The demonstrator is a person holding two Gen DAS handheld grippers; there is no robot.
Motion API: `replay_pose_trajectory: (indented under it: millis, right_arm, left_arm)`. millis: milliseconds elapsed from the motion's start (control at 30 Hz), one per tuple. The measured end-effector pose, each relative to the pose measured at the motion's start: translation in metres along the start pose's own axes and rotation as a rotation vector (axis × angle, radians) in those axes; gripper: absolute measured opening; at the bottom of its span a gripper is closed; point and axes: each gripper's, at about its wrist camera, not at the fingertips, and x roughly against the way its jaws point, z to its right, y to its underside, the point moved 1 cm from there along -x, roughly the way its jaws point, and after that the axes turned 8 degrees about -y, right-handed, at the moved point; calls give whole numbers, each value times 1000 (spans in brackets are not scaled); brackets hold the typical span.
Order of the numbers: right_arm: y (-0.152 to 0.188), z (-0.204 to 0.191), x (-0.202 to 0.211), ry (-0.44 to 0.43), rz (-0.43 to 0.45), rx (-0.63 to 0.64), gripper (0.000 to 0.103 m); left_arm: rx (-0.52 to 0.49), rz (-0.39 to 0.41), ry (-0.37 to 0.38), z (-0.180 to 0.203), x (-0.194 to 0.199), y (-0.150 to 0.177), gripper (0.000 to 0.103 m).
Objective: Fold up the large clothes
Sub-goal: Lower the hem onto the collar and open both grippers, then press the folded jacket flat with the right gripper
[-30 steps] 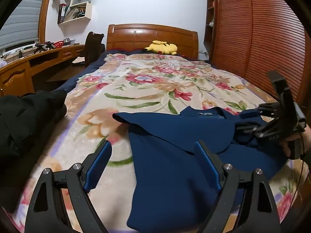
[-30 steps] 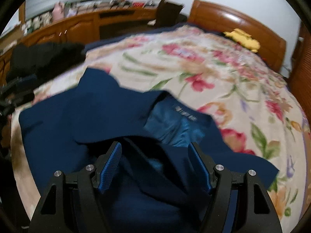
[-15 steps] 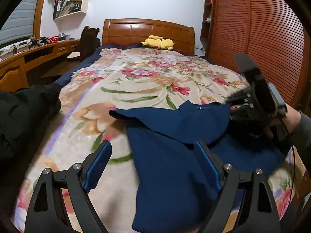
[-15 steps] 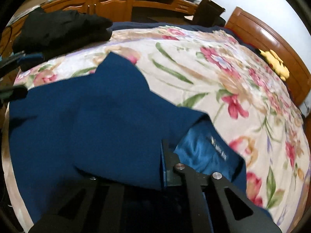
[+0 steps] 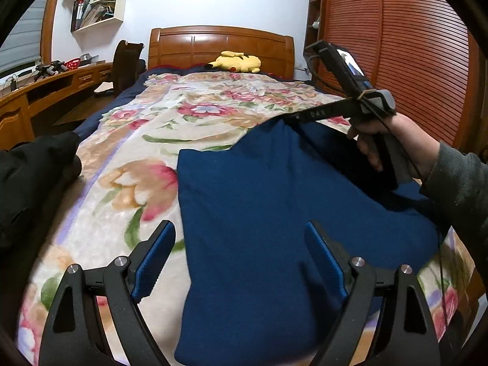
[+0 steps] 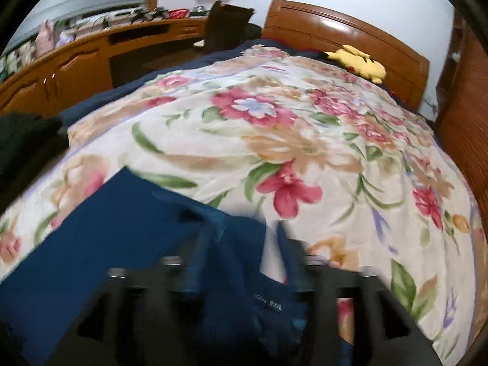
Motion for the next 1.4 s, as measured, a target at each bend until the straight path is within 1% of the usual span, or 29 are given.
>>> replay_pose_trajectory:
  millis: [100, 233, 267, 300, 400, 500, 600, 667, 833, 1000, 1100, 1200, 1300, 1400]
  right_arm:
    - [1, -9, 15, 26, 28, 35, 59]
    - [8, -14, 48, 0, 49, 83, 63]
    - [10, -15, 54, 0, 45, 95, 67]
    - [12, -12, 59, 1, 28, 112, 68]
    - [17, -11, 64, 7, -14, 165, 68]
    - [27, -6, 71, -43, -54, 140, 68]
    - [44, 4, 85, -24, -35, 136, 68]
    - [58, 16, 96, -22, -22, 107, 68]
    - [93, 44, 116, 6, -35, 54, 68]
    - [119, 54, 144, -8, -19, 9, 68]
    - [130, 49, 146, -24, -44, 12, 68]
    - [134, 40, 148, -37, -75, 44, 68]
    - [136, 34, 138, -12, -123, 94, 68]
    - [133, 38, 123, -3, -171, 96, 68]
  left_arm:
    - [1, 8, 14, 3, 1, -2, 87]
    - [-6, 21, 34, 12, 2, -6, 87]
    - [-7, 25, 39, 15, 2, -7, 87]
    - [-9, 31, 45, 20, 3, -8, 87]
    - [-23, 43, 58, 32, 6, -9, 87]
    - [-42, 52, 74, 44, 7, -10, 87]
    - [-64, 52, 87, 55, 8, -10, 87]
    - [-78, 48, 92, 61, 8, -8, 87]
    - [-98, 31, 100, 69, 5, -4, 87]
    - [-95, 29, 111, 73, 3, -4, 87]
    - [-99, 24, 113, 75, 2, -5, 87]
    - [-104, 22, 112, 75, 1, -4, 87]
    - [-106, 21, 107, 75, 0, -5, 87]
    - [-103, 18, 102, 72, 0, -4, 87]
